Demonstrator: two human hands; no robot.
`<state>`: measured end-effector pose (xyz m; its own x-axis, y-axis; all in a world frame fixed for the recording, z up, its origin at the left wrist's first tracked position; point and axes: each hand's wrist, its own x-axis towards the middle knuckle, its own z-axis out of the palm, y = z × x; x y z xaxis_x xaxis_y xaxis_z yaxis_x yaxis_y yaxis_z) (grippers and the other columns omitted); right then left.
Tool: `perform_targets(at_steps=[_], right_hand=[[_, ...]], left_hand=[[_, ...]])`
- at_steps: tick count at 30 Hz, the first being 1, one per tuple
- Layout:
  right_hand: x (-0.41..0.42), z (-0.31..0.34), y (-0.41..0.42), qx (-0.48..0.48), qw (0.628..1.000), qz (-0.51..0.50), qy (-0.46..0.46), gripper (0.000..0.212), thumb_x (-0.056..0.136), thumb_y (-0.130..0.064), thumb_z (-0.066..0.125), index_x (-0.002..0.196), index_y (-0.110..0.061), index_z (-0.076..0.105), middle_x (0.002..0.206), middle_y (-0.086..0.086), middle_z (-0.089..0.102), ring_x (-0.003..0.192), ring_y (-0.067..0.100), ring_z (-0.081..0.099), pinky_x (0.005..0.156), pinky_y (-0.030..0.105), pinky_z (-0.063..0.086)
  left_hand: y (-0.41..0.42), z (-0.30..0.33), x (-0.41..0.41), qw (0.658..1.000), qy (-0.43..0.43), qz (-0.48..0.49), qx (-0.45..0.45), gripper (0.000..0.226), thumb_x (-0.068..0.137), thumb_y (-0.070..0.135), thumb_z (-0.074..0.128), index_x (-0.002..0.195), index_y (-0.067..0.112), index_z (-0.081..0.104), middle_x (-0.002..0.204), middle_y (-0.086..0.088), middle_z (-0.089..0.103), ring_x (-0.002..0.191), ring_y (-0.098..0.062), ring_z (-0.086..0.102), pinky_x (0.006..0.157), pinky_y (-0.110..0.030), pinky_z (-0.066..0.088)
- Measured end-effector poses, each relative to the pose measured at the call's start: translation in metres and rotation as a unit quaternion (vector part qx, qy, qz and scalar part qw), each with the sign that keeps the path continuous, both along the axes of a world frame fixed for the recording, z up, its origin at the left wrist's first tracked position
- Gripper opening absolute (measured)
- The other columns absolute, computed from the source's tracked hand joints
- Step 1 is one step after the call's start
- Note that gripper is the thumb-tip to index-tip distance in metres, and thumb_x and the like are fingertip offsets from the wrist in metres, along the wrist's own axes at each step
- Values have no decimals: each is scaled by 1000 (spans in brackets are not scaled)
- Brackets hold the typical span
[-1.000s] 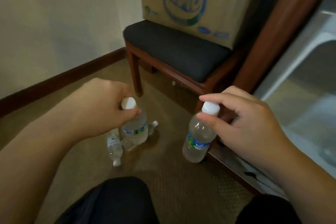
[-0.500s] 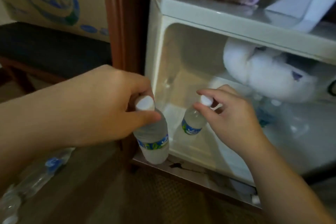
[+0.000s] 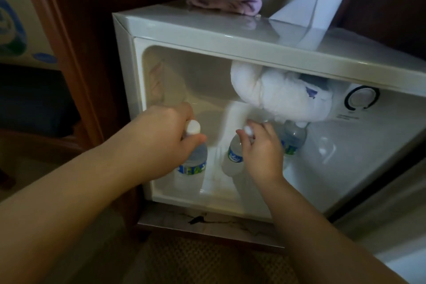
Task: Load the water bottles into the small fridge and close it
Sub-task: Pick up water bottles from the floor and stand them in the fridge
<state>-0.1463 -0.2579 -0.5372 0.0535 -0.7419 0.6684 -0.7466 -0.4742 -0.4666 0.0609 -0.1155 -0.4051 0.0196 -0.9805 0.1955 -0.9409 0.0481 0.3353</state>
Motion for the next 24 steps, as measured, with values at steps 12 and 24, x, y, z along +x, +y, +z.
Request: perform_targets(at_steps=[12, 24], right_hand=[[9, -17, -67, -114, 992, -45, 42, 31, 95, -22, 71, 116, 0, 73, 108, 19, 71, 102, 38, 68, 89, 45, 58], [17, -3, -82, 27, 998, -30, 37, 45, 98, -34, 67, 129, -2, 62, 124, 21, 65, 116, 39, 60, 101, 45, 50]], left_hand=[[-36, -24, 3, 995, 84, 35, -42, 23, 100, 45, 62, 109, 25, 57, 81, 4, 63, 73, -10, 59, 54, -26, 42], [-73, -50, -6, 993, 105, 36, -38, 27, 100, 43, 61, 112, 19, 56, 86, -3, 65, 78, -21, 61, 56, -30, 40]])
